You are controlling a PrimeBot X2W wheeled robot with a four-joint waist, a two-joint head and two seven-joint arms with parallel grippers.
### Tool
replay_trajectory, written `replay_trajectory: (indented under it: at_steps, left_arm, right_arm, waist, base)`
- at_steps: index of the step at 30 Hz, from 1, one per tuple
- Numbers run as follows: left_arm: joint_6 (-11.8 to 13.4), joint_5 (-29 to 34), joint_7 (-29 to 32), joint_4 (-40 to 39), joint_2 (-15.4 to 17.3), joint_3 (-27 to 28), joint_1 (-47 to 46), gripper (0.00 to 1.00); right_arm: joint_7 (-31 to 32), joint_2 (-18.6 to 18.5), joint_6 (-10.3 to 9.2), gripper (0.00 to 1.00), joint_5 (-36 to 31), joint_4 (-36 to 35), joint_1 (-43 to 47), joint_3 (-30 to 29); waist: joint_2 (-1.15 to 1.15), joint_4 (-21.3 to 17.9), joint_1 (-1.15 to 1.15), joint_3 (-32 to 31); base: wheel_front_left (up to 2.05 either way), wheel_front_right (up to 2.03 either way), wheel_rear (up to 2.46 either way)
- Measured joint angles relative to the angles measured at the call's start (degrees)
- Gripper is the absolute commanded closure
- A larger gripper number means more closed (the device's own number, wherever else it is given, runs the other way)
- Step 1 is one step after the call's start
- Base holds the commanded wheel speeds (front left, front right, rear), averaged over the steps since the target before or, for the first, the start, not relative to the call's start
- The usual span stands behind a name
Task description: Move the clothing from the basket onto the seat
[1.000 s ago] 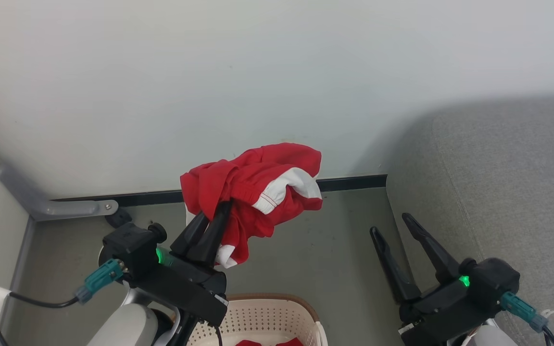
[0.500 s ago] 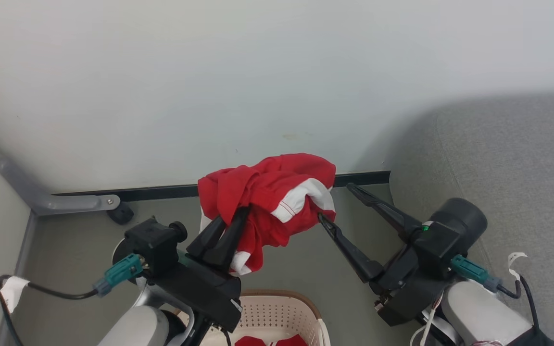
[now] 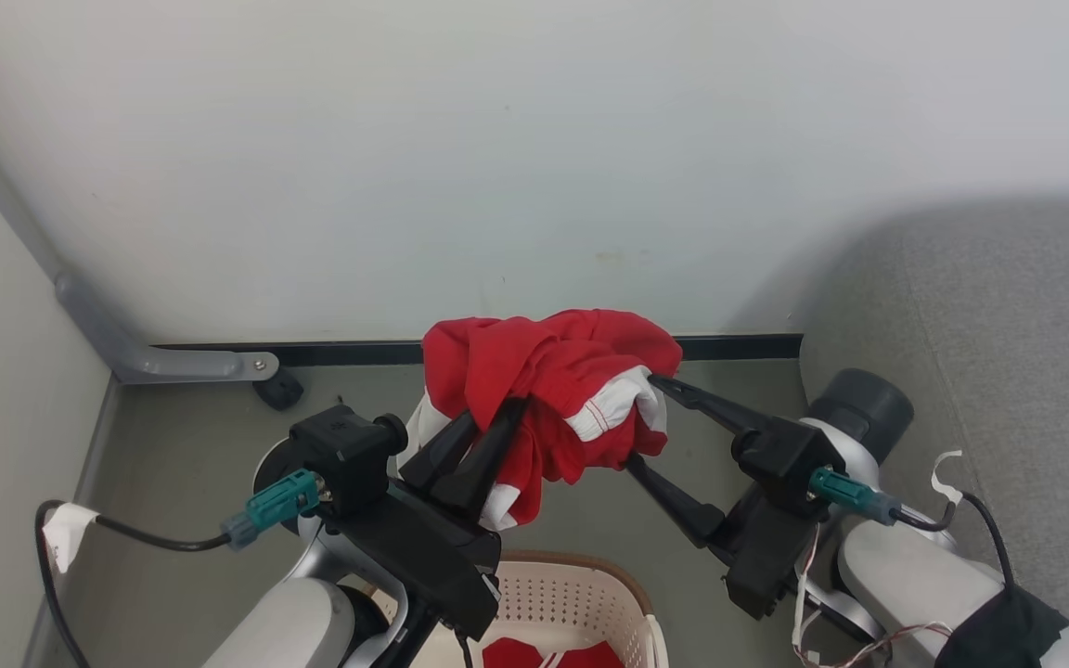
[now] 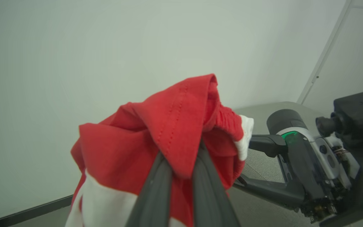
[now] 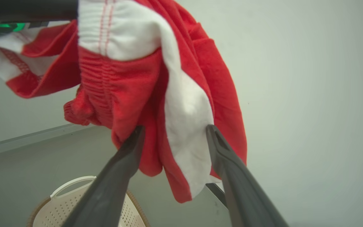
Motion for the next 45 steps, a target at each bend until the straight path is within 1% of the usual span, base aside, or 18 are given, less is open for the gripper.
replay_trajectory:
  at_steps: [4,11,12,13,14,19,24,25,26,27,28,29,30,33,40,45]
  left_arm:
    - [0.0,0.0,0.6,-0.2,0.1,-0.3,0.0,1.0]
    - [-0.4,0.0,1.5,-0.5,0.0,-1.1,0.0,1.0]
    - [-0.4,0.0,1.5,-0.5,-0.1,-1.2,0.0,1.0]
    - [-0.4,0.0,1.6,-0.5,-0.1,-1.2,0.0,1.0]
    - [-0.4,0.0,1.8,-0.5,0.0,-1.3,0.0,1.0]
    - [-0.2,-0.2,2.1,-0.5,0.2,-1.2,0.0,1.0]
    - [0.6,-0.3,2.5,-0.4,0.8,-0.7,0.2,1.0]
    - [0.7,-0.3,2.5,-0.2,1.0,-0.6,0.4,0.96]
    - [1.1,-0.3,2.5,-0.2,1.2,-0.4,0.7,0.69]
    - [1.2,-0.3,2.5,-0.2,1.4,-0.2,1.2,0.49]
    - [1.2,-0.3,2.5,-0.1,1.6,-0.2,1.6,0.04]
    - [1.3,-0.3,2.5,0.0,1.6,-0.2,1.8,0.04]
    - [1.7,-0.5,2.5,0.0,1.6,-0.1,1.8,0.0]
    - [1.7,-0.5,2.5,-0.1,1.5,0.0,1.8,0.0]
    - [2.3,-0.5,2.5,-1.3,2.3,0.1,3.4,0.0]
    - [2.3,-0.5,2.5,-2.4,3.1,0.0,3.9,0.0]
  right_arm:
    - [0.0,0.4,0.0,0.0,1.0,2.2,-3.2,1.9]
    - [-0.6,2.6,0.0,0.0,3.4,6.4,-7.9,5.9]
    - [-0.8,3.1,0.0,0.12,3.8,7.0,-8.3,6.3]
    - [-0.9,3.5,0.0,0.63,4.2,7.6,-8.7,6.7]
    - [-1.3,3.7,0.0,1.0,4.5,8.1,-8.9,7.1]
    - [-2.3,4.1,0.0,1.0,7.2,10.7,-9.0,7.4]
    - [-4.4,4.5,0.0,1.0,10.1,11.1,-9.0,6.3]
    - [-5.2,4.7,0.0,1.0,11.6,11.1,-8.9,5.1]
    - [-5.5,4.8,0.0,1.0,12.3,11.1,-8.8,4.7]
    - [-5.8,5.0,0.0,1.0,13.0,11.1,-8.7,4.3]
    - [-6.0,5.0,0.0,1.0,13.8,11.1,-8.5,3.7]
    - [-6.1,4.9,0.0,1.0,14.2,11.0,-8.0,3.0]
    - [-6.2,4.7,0.0,1.0,14.6,11.0,-7.4,2.6]
    - [-6.6,3.9,0.0,1.0,15.3,11.0,-6.0,1.7]
    - [-7.2,3.7,-0.02,1.0,16.7,10.1,-5.0,-0.6]
    - [-7.3,3.2,-0.69,1.0,17.3,8.1,-3.0,-2.5]
  waist:
    - [0.0,0.9,0.0,0.0]
    - [0.0,1.7,0.0,-0.4]
    - [0.0,1.8,0.0,-0.4]
    - [0.0,1.9,0.0,-0.5]
    - [0.0,1.9,0.0,-0.5]
    - [0.0,2.1,0.0,-0.7]
    - [0.0,1.8,0.0,-1.0]
    - [0.0,1.5,0.0,-1.0]
    - [0.0,1.3,0.0,-1.1]
    - [0.0,1.1,0.0,-1.1]
    - [0.0,0.9,0.0,-1.1]
    - [0.0,0.7,0.0,-1.2]
    - [0.0,0.5,0.0,-1.2]
    - [0.0,0.0,0.0,-1.2]
    - [0.0,-1.6,0.0,-1.3]
    - [0.0,-3.5,0.0,-1.3]
  base:
    - [0.0,0.0,0.0]
    - [0.0,0.0,0.0]
    - [0.0,0.0,0.0]
    - [0.0,0.0,0.0]
    - [0.0,0.0,0.0]
    - [0.0,0.0,0.0]
    - [0.0,0.0,0.0]
    - [0.0,0.0,0.0]
    - [0.0,0.0,0.0]
    - [0.0,0.0,0.0]
    - [0.0,0.0,0.0]
    - [0.0,0.0,0.0]
    - [0.0,0.0,0.0]
    - [0.0,0.0,0.0]
    - [0.0,0.0,0.0]
    - [0.0,0.0,0.0]
